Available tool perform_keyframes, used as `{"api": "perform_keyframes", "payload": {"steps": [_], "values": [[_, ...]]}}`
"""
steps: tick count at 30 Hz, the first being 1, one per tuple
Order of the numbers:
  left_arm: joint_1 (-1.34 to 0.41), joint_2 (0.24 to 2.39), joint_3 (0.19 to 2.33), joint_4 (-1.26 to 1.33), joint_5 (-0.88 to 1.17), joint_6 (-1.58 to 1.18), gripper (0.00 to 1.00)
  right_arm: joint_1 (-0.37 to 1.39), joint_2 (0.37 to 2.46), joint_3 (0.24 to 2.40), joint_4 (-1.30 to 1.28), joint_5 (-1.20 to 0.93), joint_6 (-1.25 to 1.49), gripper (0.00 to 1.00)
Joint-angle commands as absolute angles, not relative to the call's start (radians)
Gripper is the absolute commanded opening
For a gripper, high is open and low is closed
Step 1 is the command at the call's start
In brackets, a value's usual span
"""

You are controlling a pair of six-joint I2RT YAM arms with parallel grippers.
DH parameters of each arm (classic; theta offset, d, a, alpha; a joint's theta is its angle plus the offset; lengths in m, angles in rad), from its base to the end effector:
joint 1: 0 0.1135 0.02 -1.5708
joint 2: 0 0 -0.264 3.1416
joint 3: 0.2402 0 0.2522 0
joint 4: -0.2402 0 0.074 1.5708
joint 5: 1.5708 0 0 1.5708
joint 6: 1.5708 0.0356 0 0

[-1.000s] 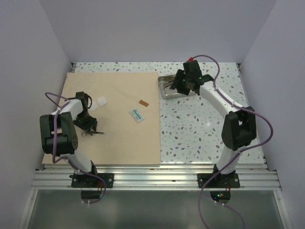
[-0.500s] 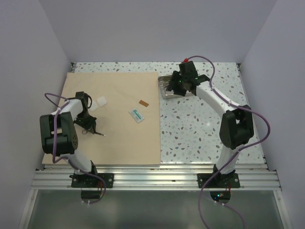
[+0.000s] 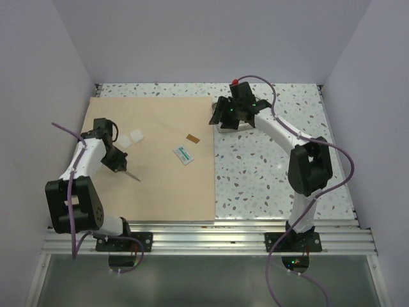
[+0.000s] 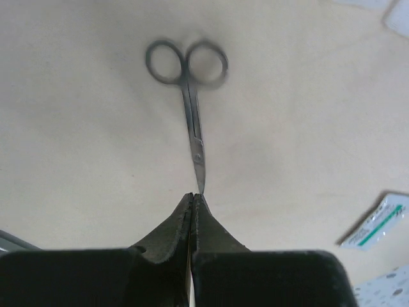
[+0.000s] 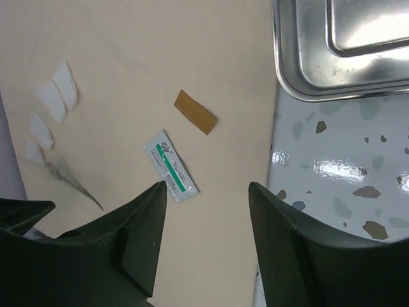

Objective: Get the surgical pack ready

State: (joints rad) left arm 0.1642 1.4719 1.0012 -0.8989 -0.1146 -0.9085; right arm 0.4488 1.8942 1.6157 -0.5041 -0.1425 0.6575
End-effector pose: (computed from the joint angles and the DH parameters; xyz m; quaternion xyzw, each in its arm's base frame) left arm 0.2571 0.0467 0.2114 -0.5125 0.8509 0.0166 0.1141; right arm 0.3883 0.1926 0.2771 0.0688 0.9188 0.2571 0.2914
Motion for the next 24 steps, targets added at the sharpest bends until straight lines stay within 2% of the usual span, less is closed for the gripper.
{"api": "perform_keyframes", "payload": {"steps": [1,4,10,13,16,24], "values": [[0.138,1.404,0.994,-0.856,-0.02,-0.78,0.0,0.471,1.928,1.66,-0.454,-0.27,0.641,0.59],[0.075,1.376,0.989,-0.853,-0.012,-0.759,0.0,0.5,1.95,1.66,-0.43,-0.331,0.653,0.63],[0.055,1.371,0.965,-0.825,-0.049,-0.736,0.02,0.529,1.97,1.68,-0.434,-0.347,0.653,0.63],[0.054,1.422,0.971,-0.83,-0.096,-0.727,0.33,0.529,1.97,1.675,-0.448,-0.342,0.652,0.63],[0.054,1.454,0.954,-0.804,-0.097,-0.726,0.35,0.531,1.959,1.657,-0.449,-0.333,0.644,0.63],[0.054,1.534,0.925,-0.744,-0.051,-0.735,0.34,0.529,1.944,1.64,-0.462,-0.327,0.63,0.63]]}}
